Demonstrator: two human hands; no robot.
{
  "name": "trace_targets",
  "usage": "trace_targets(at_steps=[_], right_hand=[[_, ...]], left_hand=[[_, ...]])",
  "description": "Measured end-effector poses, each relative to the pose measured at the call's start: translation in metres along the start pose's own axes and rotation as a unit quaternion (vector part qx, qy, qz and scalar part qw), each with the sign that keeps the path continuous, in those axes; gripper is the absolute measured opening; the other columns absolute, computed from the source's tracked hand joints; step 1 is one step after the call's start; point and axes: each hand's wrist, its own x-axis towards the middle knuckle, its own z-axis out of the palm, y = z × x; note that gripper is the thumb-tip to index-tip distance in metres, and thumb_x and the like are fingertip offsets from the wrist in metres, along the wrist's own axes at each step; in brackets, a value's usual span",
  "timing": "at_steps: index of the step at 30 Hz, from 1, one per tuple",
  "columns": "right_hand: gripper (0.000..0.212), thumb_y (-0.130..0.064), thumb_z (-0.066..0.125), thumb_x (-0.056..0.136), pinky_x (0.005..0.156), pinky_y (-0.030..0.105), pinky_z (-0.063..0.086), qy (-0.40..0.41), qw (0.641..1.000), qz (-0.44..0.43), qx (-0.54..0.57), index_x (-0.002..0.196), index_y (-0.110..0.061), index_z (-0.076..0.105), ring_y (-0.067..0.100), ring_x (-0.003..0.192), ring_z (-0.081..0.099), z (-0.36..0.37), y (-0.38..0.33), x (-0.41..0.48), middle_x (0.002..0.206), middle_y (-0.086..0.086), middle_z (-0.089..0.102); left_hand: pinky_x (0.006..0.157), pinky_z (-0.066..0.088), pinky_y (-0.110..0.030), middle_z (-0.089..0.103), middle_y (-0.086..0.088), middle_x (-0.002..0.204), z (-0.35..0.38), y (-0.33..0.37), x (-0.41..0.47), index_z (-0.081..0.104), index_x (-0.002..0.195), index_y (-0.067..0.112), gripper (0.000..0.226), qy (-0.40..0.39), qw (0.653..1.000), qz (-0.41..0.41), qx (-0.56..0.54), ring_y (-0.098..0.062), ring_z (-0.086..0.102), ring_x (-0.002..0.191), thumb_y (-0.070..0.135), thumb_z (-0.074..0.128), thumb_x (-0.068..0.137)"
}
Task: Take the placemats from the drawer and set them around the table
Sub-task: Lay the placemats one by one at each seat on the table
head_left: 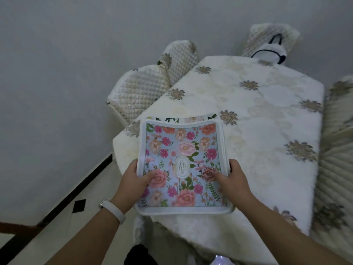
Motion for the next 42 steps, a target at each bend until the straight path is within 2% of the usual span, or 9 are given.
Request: trace_targets(at_steps=[6,11,16,19,23,29,33,38,42], right_hand=[[0.034,-0.039,0.076,0.078,0.046,0.024,0.055,0.100,0.993,0.068,-0.003,0.096,-0.040,0.048,-0.001,0.068,0.068,0.021,0.012,0.002,0.091,-0.010,0.067],[0.034,-0.040,0.077,0.078,0.045,0.021,0.053,0.178,0.978,0.111,0.008,0.094,-0.040,0.048,-0.003,0.066,0.068,0.064,0.004,0.008,0.089,-0.011,0.067],[0.033,-0.039,0.075,0.080,0.044,0.017,0.051,0.236,0.963,0.133,-0.016,0.096,-0.036,0.047,-0.002,0.066,0.068,0.102,-0.004,0.007,0.090,-0.009,0.067],[0.033,-0.038,0.073,0.082,0.049,0.022,0.054,0.271,0.950,0.155,-0.026,0.103,-0.035,0.047,0.007,0.069,0.069,0.115,-0.004,0.002,0.092,-0.009,0.066],[0.031,-0.034,0.070,0.085,0.047,0.026,0.055,0.305,0.934,0.181,-0.037,0.106,-0.031,0.047,0.004,0.063,0.068,0.120,-0.001,-0.004,0.090,-0.009,0.066],[0.032,-0.033,0.067,0.090,0.047,0.023,0.053,0.292,0.930,0.217,-0.057,0.111,-0.024,0.045,0.010,0.069,0.068,0.120,0.015,-0.004,0.093,-0.006,0.063],[0.032,-0.036,0.067,0.090,0.052,0.028,0.055,0.282,0.927,0.233,-0.081,0.107,-0.020,0.045,0.013,0.070,0.067,0.123,0.026,0.003,0.093,-0.004,0.062],[0.031,-0.037,0.066,0.090,0.061,0.036,0.059,0.255,0.927,0.254,-0.107,0.107,-0.020,0.045,0.014,0.065,0.069,0.121,0.040,0.012,0.091,-0.004,0.063],[0.034,-0.042,0.069,0.087,0.048,0.021,0.051,0.234,0.928,0.275,-0.090,0.103,-0.022,0.047,0.003,0.055,0.067,0.117,0.053,0.013,0.090,-0.005,0.065]], left_hand=[[0.058,0.056,-0.016,0.075,0.001,0.094,0.004,-0.007,0.076,0.064,0.111,0.027,0.032,-0.118,0.992,0.004,0.049,-0.006,0.073,0.077,0.024,0.079,0.083],[0.060,0.058,-0.024,0.075,-0.003,0.092,-0.015,-0.006,0.142,0.063,0.109,0.029,0.028,-0.191,0.979,0.020,0.070,-0.018,0.073,0.078,0.022,0.077,0.085],[0.062,0.059,-0.024,0.074,-0.001,0.096,-0.027,-0.014,0.188,0.061,0.108,0.034,0.028,-0.264,0.962,0.036,0.067,-0.016,0.073,0.082,0.023,0.075,0.087],[0.062,0.058,-0.024,0.073,-0.003,0.096,-0.025,-0.014,0.208,0.062,0.109,0.029,0.027,-0.297,0.952,0.034,0.066,-0.017,0.073,0.082,0.022,0.075,0.087],[0.062,0.056,-0.020,0.073,0.003,0.096,-0.013,-0.018,0.218,0.063,0.110,0.029,0.027,-0.336,0.939,0.037,0.056,-0.006,0.072,0.080,0.018,0.074,0.088],[0.056,0.051,-0.012,0.070,0.007,0.093,0.006,-0.032,0.226,0.059,0.110,0.028,0.022,-0.358,0.928,0.026,0.095,0.001,0.068,0.074,0.020,0.069,0.092],[0.061,0.049,-0.018,0.069,0.008,0.095,0.010,-0.035,0.233,0.056,0.105,0.033,0.020,-0.353,0.927,0.026,0.120,-0.007,0.067,0.084,0.024,0.068,0.093],[0.060,0.049,-0.020,0.067,0.006,0.097,0.008,-0.046,0.235,0.054,0.108,0.029,0.020,-0.333,0.931,-0.004,0.146,-0.012,0.067,0.085,0.026,0.067,0.093],[0.064,0.056,-0.031,0.065,0.004,0.101,0.001,-0.060,0.231,0.047,0.117,0.026,0.028,-0.303,0.938,-0.054,0.156,-0.017,0.069,0.085,0.026,0.064,0.095]])
